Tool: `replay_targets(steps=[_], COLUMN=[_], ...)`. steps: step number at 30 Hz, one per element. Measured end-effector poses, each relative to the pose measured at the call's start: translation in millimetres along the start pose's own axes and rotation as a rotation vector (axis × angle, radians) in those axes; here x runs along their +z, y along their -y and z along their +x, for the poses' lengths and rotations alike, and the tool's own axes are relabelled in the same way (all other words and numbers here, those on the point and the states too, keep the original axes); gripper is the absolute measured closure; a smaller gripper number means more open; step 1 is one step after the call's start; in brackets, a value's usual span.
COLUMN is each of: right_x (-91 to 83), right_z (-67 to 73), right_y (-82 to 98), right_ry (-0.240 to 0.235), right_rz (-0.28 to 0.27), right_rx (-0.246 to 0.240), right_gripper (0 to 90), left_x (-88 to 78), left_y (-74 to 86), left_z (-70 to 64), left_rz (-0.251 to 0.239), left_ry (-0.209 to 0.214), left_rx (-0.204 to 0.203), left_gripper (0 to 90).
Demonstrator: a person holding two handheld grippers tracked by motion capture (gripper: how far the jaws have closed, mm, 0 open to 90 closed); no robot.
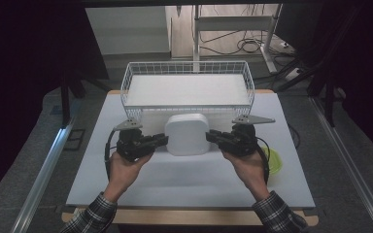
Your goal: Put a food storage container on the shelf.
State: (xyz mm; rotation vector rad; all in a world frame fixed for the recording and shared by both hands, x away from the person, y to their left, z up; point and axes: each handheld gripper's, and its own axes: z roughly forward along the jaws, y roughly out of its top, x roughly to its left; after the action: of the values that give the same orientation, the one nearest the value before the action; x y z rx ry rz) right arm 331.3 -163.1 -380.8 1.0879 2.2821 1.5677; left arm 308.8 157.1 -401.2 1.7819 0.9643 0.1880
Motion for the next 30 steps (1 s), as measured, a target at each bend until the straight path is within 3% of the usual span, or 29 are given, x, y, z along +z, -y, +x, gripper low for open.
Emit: replay_targets(steps=[18,30], right_x=[1.1,6.5], right_z=[-2.7,-12.9], right_y=[-56.2,-87.0], right_ry=[0.017,0.025], right_rz=[-0.056,-0.085], right_rx=[-0.019,0.010], right_gripper=[78.6,78.0], left_x=[-13.0,-14.0], left_y=[-56.9,-87.4], left_z=[7.5,15.6], left_rz=[-0.043,-0.074], left_ry=[-0.021,-0.013], left_rx=[0.016,0.003], left_gripper=[79.3,79.7])
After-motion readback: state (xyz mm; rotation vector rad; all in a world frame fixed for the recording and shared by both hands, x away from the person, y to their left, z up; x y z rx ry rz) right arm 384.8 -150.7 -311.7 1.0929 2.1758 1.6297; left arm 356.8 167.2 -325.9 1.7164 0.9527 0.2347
